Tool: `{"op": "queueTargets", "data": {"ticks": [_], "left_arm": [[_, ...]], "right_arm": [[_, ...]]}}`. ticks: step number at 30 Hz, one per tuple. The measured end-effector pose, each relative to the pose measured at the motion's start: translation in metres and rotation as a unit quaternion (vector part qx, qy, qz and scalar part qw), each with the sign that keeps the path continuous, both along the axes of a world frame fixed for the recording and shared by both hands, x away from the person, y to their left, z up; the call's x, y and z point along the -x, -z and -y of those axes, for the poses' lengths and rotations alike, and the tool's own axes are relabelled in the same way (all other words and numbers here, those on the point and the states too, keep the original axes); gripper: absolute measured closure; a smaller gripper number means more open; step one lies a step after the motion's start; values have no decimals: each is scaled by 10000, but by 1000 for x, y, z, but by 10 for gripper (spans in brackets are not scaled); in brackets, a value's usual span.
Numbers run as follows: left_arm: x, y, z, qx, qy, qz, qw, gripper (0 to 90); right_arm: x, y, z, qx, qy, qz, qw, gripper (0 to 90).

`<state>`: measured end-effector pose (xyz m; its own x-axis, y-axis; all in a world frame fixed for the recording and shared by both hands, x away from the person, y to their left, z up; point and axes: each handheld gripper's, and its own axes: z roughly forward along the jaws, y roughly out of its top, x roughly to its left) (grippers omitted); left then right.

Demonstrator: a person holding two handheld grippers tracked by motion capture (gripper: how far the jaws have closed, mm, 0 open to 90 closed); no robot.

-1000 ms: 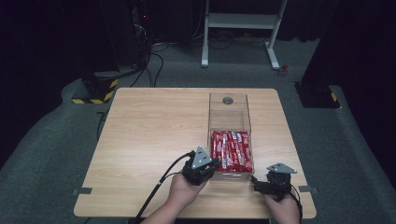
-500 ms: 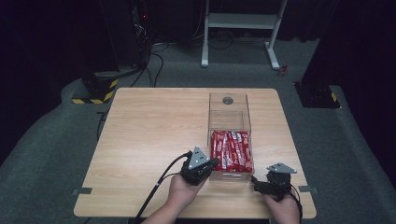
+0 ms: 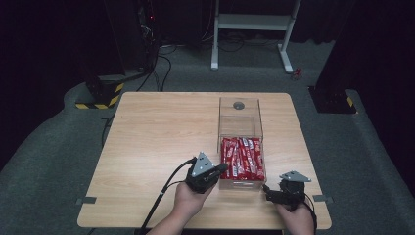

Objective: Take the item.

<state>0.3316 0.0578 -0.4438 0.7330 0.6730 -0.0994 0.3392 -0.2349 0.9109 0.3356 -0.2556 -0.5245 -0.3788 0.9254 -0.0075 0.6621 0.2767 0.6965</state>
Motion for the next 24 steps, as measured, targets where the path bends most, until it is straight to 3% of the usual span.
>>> {"op": "queueTargets", "data": {"ticks": [24], "left_arm": [[3,-12,-4,179,88,155,9997,900]], "right_arm": [[0,0,0,-1,-1,-1,10000,87]]}}
